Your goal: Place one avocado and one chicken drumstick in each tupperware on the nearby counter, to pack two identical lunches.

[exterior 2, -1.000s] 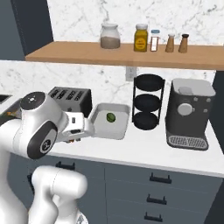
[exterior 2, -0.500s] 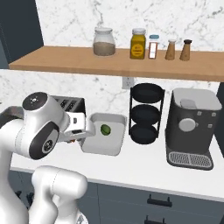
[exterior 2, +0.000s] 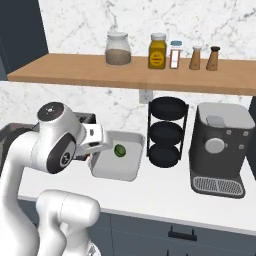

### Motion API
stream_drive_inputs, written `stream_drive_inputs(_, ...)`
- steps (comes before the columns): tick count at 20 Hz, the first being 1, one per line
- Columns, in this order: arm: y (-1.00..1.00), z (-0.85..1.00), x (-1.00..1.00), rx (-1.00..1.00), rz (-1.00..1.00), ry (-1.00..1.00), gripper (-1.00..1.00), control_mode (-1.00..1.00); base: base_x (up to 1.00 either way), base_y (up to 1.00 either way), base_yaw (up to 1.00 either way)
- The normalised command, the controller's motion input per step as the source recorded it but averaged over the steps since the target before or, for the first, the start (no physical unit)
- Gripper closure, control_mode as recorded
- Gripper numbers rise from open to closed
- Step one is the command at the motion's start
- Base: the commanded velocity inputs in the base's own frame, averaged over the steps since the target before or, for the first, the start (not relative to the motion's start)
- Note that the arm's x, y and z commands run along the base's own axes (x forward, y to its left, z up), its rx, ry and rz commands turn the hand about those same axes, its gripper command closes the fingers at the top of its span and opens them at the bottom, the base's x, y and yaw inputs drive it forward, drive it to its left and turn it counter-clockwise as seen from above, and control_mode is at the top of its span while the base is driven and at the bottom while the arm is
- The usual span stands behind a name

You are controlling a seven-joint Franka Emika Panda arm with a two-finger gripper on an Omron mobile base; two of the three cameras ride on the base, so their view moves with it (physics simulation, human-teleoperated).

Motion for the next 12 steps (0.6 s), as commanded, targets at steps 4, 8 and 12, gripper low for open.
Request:
stream_drive_inputs(4, 0.00, -0.34, 0.72, 0.00, 0.09, 0.03, 1.00, -1.00, 0.00, 0.00, 0.00)
stream_drive_inputs(8, 0.00, -0.44, 0.61, -0.01, 0.11, 0.00, 1.00, -1.00, 0.00, 0.00, 0.00)
stream_drive_inputs(12, 0.00, -0.35, 0.81, -0.03, 0.09, 0.00, 1.00, -1.00, 0.00, 0.00, 0.00)
